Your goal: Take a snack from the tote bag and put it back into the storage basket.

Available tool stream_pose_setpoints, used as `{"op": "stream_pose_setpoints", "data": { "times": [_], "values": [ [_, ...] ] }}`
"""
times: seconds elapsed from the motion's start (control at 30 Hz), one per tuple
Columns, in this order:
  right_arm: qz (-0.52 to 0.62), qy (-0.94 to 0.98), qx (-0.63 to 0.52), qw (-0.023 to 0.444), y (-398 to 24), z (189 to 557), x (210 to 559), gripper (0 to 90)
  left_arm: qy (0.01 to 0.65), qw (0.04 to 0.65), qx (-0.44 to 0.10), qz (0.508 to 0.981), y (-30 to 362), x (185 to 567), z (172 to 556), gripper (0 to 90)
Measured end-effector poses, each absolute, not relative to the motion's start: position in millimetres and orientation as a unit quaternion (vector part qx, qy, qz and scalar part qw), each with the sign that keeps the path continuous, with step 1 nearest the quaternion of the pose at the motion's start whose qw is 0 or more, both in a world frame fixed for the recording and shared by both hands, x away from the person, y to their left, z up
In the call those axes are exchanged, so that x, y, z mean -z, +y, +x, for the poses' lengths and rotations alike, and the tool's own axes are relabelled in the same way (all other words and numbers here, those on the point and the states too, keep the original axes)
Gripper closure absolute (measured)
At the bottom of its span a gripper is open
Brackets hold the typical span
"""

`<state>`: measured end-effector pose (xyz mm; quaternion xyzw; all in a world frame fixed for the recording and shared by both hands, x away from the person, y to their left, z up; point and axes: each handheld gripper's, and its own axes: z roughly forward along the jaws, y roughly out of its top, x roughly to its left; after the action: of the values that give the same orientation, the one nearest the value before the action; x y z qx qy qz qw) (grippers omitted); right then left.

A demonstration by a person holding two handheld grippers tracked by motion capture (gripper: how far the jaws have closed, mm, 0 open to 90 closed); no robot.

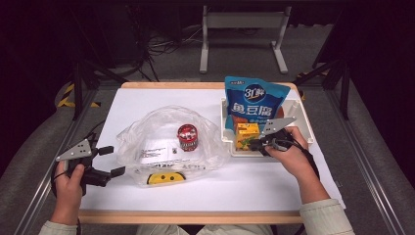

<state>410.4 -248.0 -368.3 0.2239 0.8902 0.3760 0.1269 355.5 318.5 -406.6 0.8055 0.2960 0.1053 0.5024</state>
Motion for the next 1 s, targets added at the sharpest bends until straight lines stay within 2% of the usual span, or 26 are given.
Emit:
{"op": "stream_pose_setpoints", "data": {
  "times": [0.03,0.07,0.23,0.73,1.0],
  "values": [
    [0.227,0.882,-0.393,0.129,-245,409,364,59.5,0.296,0.502,-0.104,0.806,318,407,355,4.9],
    [0.233,0.874,-0.408,0.126,-243,408,362,54.2,0.296,0.503,-0.102,0.805,318,407,355,4.9],
    [0.227,0.866,-0.428,0.128,-232,402,351,43.6,0.297,0.503,-0.103,0.805,318,407,356,4.9],
    [0.205,0.865,-0.443,0.118,-189,400,326,31.1,0.292,0.504,-0.100,0.806,317,407,357,4.9],
    [0.206,0.860,-0.451,0.122,-175,406,320,29.7,0.294,0.505,-0.100,0.806,317,407,357,4.9]
  ]
}}
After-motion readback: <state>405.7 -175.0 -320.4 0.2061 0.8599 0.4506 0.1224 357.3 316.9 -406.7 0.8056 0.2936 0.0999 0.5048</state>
